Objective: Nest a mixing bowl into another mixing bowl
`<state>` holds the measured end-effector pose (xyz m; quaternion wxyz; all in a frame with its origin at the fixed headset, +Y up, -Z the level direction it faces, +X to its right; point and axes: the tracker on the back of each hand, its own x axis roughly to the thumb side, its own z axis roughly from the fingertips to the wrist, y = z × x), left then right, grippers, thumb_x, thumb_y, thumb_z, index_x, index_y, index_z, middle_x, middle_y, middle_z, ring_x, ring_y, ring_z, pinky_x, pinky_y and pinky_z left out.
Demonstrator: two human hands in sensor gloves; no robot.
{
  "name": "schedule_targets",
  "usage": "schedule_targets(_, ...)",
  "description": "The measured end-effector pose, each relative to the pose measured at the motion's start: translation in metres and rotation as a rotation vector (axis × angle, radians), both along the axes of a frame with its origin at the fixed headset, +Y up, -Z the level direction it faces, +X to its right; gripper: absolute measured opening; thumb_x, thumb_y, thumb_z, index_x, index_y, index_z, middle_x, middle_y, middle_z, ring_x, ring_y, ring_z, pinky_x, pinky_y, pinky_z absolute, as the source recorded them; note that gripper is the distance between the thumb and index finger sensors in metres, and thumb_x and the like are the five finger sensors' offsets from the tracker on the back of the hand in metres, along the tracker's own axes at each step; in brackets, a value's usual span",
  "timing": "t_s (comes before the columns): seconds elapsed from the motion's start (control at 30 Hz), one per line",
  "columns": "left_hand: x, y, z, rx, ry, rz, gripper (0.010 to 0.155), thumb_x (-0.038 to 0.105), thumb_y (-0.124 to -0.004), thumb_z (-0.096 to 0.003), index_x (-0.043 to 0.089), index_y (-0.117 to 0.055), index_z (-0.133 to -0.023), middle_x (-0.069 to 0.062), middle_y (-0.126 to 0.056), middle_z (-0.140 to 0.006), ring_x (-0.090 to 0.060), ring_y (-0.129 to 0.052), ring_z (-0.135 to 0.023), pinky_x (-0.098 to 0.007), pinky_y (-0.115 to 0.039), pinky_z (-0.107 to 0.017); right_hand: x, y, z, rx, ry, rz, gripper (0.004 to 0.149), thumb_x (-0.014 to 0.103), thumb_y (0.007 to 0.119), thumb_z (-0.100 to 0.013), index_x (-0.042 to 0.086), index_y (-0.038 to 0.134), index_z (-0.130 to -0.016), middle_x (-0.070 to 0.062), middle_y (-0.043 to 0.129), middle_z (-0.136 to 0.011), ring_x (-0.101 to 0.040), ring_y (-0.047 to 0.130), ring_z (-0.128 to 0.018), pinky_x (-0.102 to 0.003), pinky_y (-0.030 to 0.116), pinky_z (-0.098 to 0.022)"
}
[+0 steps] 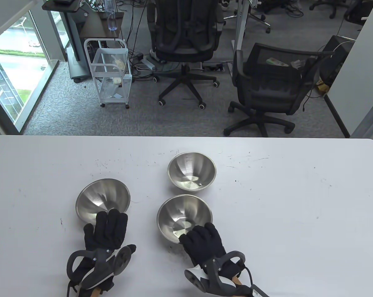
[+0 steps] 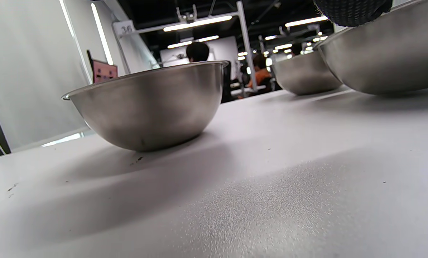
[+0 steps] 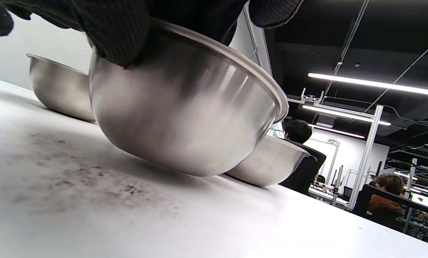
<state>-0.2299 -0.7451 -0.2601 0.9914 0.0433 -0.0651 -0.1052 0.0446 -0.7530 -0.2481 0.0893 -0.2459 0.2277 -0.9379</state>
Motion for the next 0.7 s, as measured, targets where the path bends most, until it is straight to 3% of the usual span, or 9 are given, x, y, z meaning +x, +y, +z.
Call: schedule_targets(0.7,-0.0005,0.0012,-0.0004,-0.009,0.005,0.005,0.098,0.067,-0.062,-0.0491,0.019,-0.014,-0.119,-0.013,-0.024,-0.129,-0.047,-0.032,-0.117,-0.073,-0.045,-0.078,-0.0018,-0.0042,0.0009,0.001,0.002,0.034,0.033,0.038,0.087,-0.047,0.044,0.085,-0.079,0.014,0.101,-0.078,-0.017,0.097,-0.081,-0.054,0.066,-0.070)
